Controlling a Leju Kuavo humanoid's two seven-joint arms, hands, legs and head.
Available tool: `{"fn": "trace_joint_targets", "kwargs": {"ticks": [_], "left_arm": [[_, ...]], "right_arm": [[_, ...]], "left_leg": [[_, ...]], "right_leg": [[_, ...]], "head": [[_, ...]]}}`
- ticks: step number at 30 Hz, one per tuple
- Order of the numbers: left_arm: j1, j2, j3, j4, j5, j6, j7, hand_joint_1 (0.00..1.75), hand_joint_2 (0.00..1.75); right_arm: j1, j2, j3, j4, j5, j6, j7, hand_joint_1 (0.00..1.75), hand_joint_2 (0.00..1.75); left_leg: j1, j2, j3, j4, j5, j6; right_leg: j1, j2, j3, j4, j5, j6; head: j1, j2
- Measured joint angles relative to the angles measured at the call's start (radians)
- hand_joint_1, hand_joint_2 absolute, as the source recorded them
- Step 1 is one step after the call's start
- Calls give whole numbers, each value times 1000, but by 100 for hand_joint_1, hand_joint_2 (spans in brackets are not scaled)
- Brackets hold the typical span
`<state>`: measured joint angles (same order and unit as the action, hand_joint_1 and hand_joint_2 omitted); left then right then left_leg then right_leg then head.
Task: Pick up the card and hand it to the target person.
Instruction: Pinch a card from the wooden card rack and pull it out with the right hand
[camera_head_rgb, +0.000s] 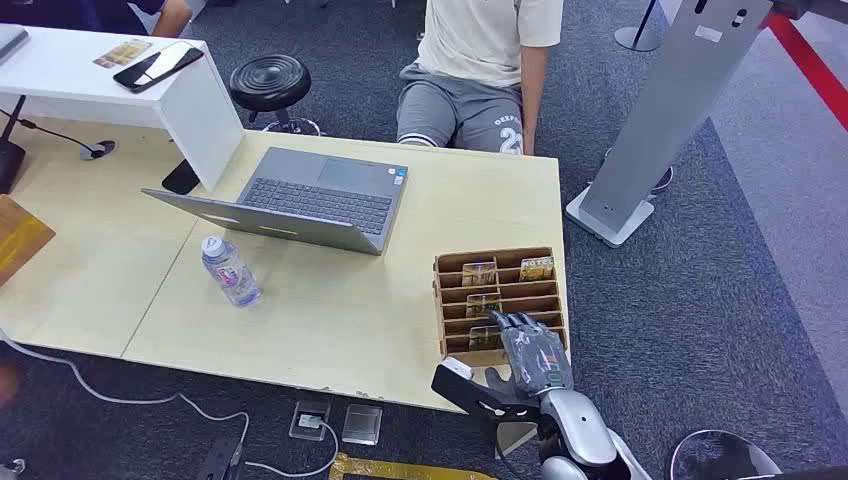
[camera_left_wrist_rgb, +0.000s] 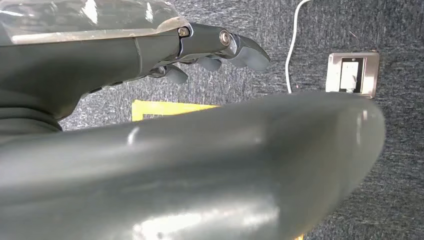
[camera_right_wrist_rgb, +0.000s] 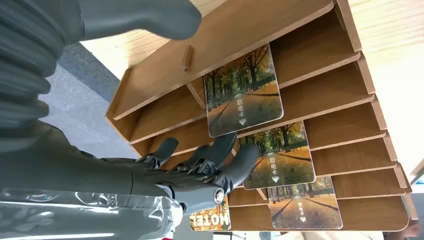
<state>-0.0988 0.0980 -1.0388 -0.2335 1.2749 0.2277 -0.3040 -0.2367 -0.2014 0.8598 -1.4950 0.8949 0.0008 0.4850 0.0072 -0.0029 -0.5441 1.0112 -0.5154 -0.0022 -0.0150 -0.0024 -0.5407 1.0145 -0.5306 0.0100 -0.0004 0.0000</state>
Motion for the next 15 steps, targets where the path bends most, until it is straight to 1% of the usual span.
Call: {"fn": "trace_joint_targets", "kwargs": {"ticks": [3, 4, 6, 8, 14, 15], "left_arm": [[0, 0, 0, 0, 0, 0, 0, 0, 0], [0, 0, 0, 0, 0, 0, 0, 0, 0], [0, 0, 0, 0, 0, 0, 0, 0, 0], [0, -1, 0, 0, 0, 0, 0, 0, 0], [0, -1, 0, 0, 0, 0, 0, 0, 0], [0, -1, 0, 0, 0, 0, 0, 0, 0]], "right_arm": [[-1, 1, 0, 1, 0, -1, 0, 79, 175], [0, 1, 0, 1, 0, -1, 0, 82, 175], [1, 2, 0, 3, -1, -1, 0, 89, 175], [0, 2, 0, 3, -1, -1, 0, 100, 175], [-2, 3, 0, 4, -2, -1, -2, 121, 175], [-2, 3, 0, 4, -2, -1, -2, 122, 175]], "left_leg": [[0, 0, 0, 0, 0, 0], [0, 0, 0, 0, 0, 0], [0, 0, 0, 0, 0, 0], [0, 0, 0, 0, 0, 0], [0, 0, 0, 0, 0, 0], [0, 0, 0, 0, 0, 0]], "right_leg": [[0, 0, 0, 0, 0, 0], [0, 0, 0, 0, 0, 0], [0, 0, 0, 0, 0, 0], [0, 0, 0, 0, 0, 0], [0, 0, 0, 0, 0, 0], [0, 0, 0, 0, 0, 0]], "head": [[0, 0], [0, 0], [0, 0], [0, 0], [-1, 0], [0, 0]]}}
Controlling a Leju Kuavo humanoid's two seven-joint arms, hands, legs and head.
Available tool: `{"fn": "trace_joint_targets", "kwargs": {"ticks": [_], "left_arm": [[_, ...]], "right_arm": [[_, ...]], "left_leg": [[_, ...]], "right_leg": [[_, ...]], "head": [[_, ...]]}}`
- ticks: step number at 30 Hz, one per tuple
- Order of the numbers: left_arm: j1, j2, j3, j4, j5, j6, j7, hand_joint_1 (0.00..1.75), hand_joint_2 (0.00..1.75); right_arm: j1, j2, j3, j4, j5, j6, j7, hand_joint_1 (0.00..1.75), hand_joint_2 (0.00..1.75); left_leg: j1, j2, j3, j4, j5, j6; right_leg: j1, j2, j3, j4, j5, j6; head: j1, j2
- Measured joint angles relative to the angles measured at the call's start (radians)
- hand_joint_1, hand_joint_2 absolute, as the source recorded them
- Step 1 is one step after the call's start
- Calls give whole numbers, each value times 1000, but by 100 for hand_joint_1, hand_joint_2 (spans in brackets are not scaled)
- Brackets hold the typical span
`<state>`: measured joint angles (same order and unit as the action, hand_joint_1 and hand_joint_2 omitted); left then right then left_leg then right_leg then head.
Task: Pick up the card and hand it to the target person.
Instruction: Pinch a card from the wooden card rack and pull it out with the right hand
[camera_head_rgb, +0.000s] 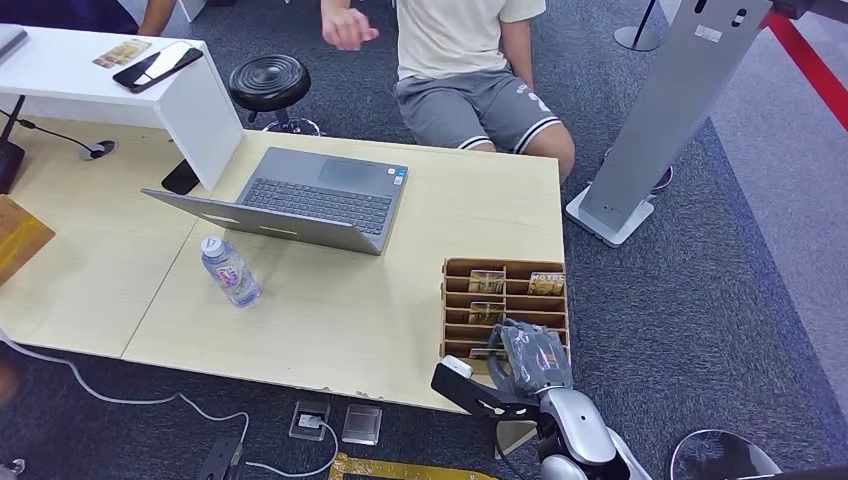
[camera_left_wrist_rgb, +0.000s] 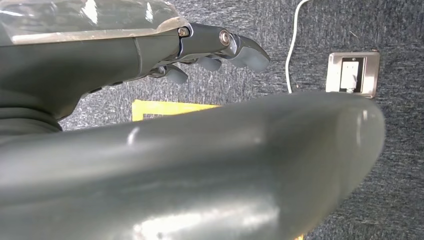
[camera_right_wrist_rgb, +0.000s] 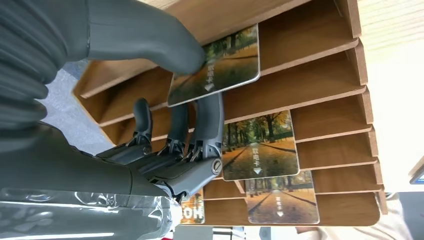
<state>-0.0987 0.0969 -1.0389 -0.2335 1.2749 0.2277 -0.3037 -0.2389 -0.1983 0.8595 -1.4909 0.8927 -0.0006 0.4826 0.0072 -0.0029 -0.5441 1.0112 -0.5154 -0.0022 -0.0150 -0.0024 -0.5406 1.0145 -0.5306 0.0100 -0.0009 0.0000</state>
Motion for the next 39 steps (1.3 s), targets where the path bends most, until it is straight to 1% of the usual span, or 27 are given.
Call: {"fn": "trace_joint_targets", "kwargs": {"ticks": [6, 20, 31, 35, 39], "left_arm": [[0, 0, 0, 0, -1, 0, -1, 0, 0], [0, 0, -11, 0, -22, 0, -27, 0, 0], [0, 0, -17, 0, -20, 0, -29, 0, 0], [0, 0, -17, 0, -12, 0, -28, 0, 0], [1, 0, -17, 0, -6, 0, -28, 0, 0]], "right_arm": [[-4, 1, 0, 4, 0, -2, -3, 132, 175], [-6, 5, 0, 10, -1, -10, -12, 133, 175], [-7, 5, -3, 14, -6, -22, -13, 133, 175], [-9, -2, -18, -11, -40, -28, -1, 133, 175], [-31, -30, -51, -89, -101, -22, 17, 133, 175]], "left_leg": [[0, 0, 0, 0, 0, 0], [0, 0, 1, 0, 0, 0], [0, 0, 1, 0, 0, 0], [0, 0, 1, 0, 0, 0], [0, 0, 1, 0, 0, 0]], "right_leg": [[0, 0, 0, 0, 0, 0], [0, 0, 0, 0, 0, 0], [0, 0, 1, 0, 0, 0], [0, 0, 1, 0, 0, 0], [0, 0, 0, 0, 0, 0]], "head": [[0, 0], [0, 0], [0, 0], [0, 0], [0, 0]]}}
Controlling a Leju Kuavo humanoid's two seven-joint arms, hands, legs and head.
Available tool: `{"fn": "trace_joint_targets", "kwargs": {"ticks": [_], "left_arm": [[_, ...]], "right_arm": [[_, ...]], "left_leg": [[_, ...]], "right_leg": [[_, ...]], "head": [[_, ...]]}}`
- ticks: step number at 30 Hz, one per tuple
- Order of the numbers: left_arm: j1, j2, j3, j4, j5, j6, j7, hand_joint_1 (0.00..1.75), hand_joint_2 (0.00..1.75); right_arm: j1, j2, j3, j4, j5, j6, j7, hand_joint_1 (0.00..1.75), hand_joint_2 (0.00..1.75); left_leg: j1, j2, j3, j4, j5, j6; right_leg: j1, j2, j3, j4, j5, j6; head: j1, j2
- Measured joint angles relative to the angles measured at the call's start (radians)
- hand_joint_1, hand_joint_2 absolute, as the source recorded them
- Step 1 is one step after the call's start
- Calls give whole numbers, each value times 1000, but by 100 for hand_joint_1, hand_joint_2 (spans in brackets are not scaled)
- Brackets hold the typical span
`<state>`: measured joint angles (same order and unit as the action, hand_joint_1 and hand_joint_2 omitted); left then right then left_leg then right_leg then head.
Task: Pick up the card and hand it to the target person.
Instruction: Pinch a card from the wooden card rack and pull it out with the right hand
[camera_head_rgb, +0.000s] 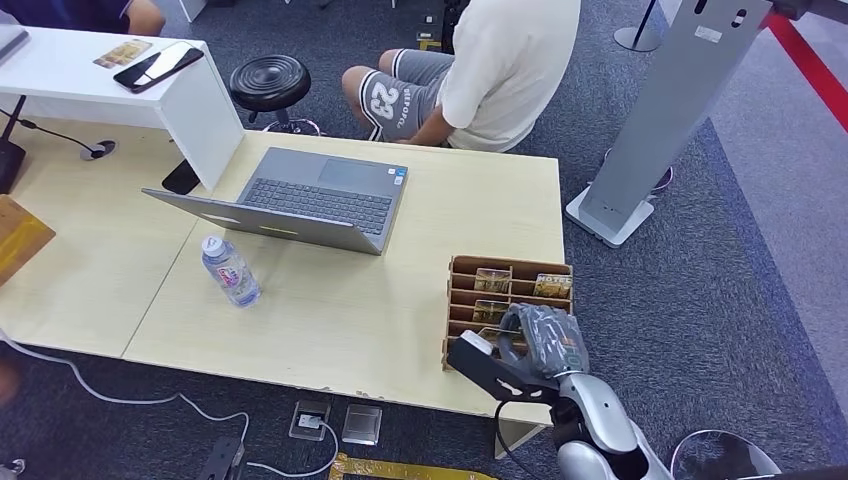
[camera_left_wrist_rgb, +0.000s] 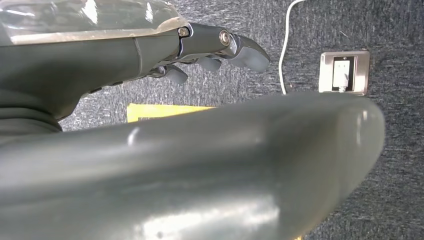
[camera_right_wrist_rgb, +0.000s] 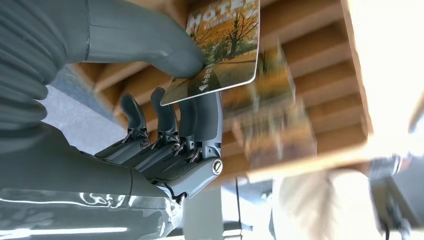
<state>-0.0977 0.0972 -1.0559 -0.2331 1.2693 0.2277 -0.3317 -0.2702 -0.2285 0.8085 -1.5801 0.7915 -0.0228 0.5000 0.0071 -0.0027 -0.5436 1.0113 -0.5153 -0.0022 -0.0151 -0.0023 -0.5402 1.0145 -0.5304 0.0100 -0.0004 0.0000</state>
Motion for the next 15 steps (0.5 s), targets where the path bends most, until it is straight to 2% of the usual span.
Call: {"fn": "trace_joint_targets", "kwargs": {"ticks": [8, 15], "left_arm": [[1, 0, 0, 0, 8, 0, -5, 0, 0], [0, 0, 0, 0, 8, 0, -14, 0, 0]], "right_arm": [[-85, -58, -58, -171, -35, 41, 27, 133, 175], [-178, -72, -64, -257, -60, 32, -21, 133, 175]], "left_leg": [[0, 0, 0, 0, 0, 0], [0, 0, 0, 0, 0, 0]], "right_leg": [[0, 0, 0, 0, 0, 0], [0, 0, 0, 0, 0, 0]], "head": [[0, 0], [-1, 0]]}}
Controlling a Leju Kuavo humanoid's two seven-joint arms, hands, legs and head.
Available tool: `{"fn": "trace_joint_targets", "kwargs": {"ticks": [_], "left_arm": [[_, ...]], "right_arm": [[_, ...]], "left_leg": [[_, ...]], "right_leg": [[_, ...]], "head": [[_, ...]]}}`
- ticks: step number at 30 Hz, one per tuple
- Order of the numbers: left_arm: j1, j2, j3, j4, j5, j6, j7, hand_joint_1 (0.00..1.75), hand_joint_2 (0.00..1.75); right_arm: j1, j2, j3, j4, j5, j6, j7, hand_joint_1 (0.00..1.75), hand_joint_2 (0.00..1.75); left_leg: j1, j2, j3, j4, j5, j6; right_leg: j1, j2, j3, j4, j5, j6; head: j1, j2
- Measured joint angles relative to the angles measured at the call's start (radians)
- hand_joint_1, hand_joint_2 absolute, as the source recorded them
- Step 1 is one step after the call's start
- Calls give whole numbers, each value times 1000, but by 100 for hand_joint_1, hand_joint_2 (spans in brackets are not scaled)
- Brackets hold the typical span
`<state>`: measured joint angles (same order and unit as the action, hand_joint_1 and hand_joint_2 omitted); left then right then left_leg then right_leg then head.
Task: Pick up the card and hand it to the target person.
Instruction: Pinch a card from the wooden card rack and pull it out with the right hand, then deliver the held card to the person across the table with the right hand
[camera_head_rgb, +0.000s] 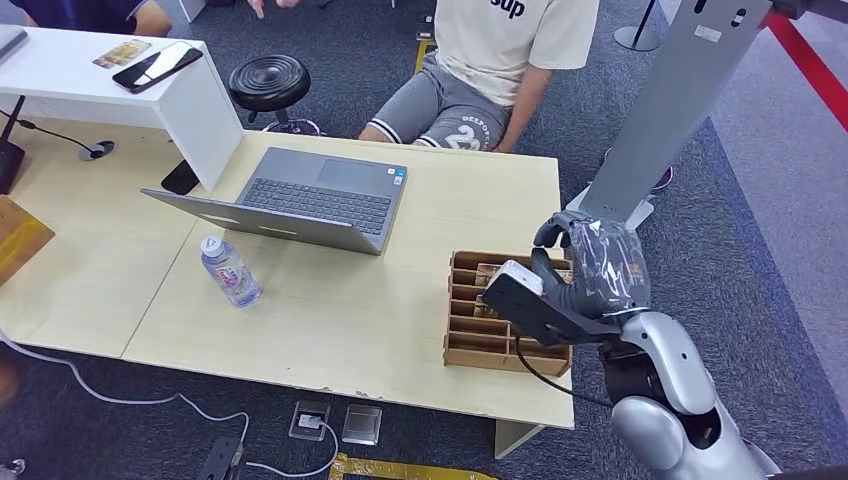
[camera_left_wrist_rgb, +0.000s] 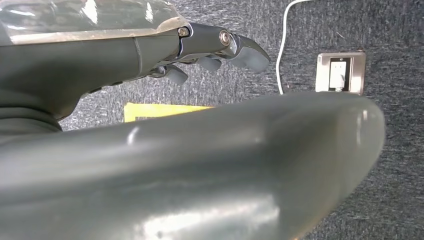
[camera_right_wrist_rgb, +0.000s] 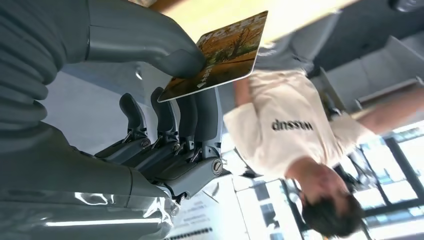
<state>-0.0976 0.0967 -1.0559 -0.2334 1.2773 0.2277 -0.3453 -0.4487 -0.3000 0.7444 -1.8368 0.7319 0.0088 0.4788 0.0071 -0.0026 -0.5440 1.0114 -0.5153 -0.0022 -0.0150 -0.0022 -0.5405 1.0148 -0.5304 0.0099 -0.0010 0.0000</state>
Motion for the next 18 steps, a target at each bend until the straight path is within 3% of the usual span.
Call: {"fn": "trace_joint_targets", "kwargs": {"ticks": [4, 12, 18], "left_arm": [[-2, -2, 0, 0, -6, 0, 0, 0, 0], [-27, -14, -4, 0, -31, 0, 11, 0, 0], [-36, -18, -6, 0, -31, 0, 14, 0, 0]], "right_arm": [[-56, 13, 9, 16, 16, -70, -62, 133, 175], [-177, 100, 38, 249, 91, -357, -242, 133, 175], [-218, 168, 53, 434, 86, -451, -284, 133, 175]], "left_leg": [[0, 0, -1, 0, 0, 0], [0, -1, -1, 0, 0, 0], [0, -2, -1, 0, 0, 0]], "right_leg": [[0, 0, 0, 0, 0, 0], [0, -1, 0, 1, 0, 0], [0, -1, 0, 1, 0, 0]], "head": [[1, 0], [0, 0], [0, 0]]}}
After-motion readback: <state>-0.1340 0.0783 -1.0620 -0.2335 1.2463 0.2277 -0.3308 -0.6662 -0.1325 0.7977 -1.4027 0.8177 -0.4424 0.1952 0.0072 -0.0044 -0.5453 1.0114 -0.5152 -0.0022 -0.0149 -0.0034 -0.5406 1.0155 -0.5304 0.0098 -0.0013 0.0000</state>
